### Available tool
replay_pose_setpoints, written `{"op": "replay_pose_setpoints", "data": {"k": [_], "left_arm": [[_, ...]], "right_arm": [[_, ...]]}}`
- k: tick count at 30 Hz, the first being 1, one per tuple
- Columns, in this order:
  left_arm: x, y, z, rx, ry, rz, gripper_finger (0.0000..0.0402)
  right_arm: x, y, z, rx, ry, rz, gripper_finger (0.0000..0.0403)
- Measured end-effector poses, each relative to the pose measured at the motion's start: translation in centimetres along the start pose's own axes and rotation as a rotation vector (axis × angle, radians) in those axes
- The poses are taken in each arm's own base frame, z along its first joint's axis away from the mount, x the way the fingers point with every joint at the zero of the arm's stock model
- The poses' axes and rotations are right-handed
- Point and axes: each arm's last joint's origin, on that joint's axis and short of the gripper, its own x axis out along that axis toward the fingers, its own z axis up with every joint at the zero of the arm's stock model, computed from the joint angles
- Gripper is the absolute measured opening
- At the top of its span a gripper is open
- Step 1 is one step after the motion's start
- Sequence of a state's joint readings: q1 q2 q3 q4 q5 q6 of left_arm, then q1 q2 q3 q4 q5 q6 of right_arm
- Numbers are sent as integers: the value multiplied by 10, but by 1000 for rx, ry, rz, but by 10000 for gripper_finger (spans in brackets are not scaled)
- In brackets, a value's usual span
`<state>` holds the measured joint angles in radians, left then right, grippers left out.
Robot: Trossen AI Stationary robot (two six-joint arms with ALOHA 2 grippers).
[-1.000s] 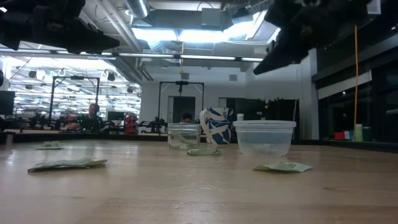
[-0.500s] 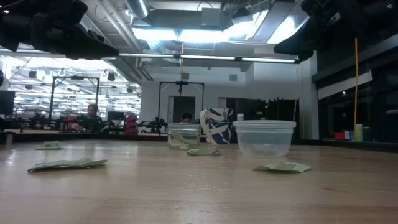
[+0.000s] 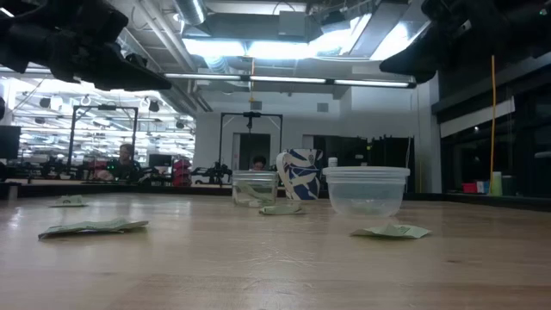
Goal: Pick and place Stevia / Truvia into bins
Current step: Put the stevia packet into the glass container
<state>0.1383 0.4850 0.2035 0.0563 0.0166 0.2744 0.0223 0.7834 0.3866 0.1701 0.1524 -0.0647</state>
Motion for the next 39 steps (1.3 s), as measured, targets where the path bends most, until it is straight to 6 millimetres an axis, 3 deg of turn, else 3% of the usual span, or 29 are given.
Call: {"op": "replay_pose_setpoints", "data": {"k": [5,11,16,28,34,39], "left_arm": [[0,0,0,-78,7,15,173],[1,5,-3,-237,52,200,175],[7,11,8,-343,109,272,175],[34,21,36,-538,588,366,175],[36,23,47,-656,865,444,175],[38,17,43,-734,1044,321,175]], "right_arm": [[0,0,1,-4,-6,0,46],[0,0,1,-25,-5,0,46],[0,0,0,-25,-5,0,46],[0,0,0,-78,-2,1,46],[0,0,-5,-84,51,7,46],[0,1,-9,-60,88,11,46]]}}
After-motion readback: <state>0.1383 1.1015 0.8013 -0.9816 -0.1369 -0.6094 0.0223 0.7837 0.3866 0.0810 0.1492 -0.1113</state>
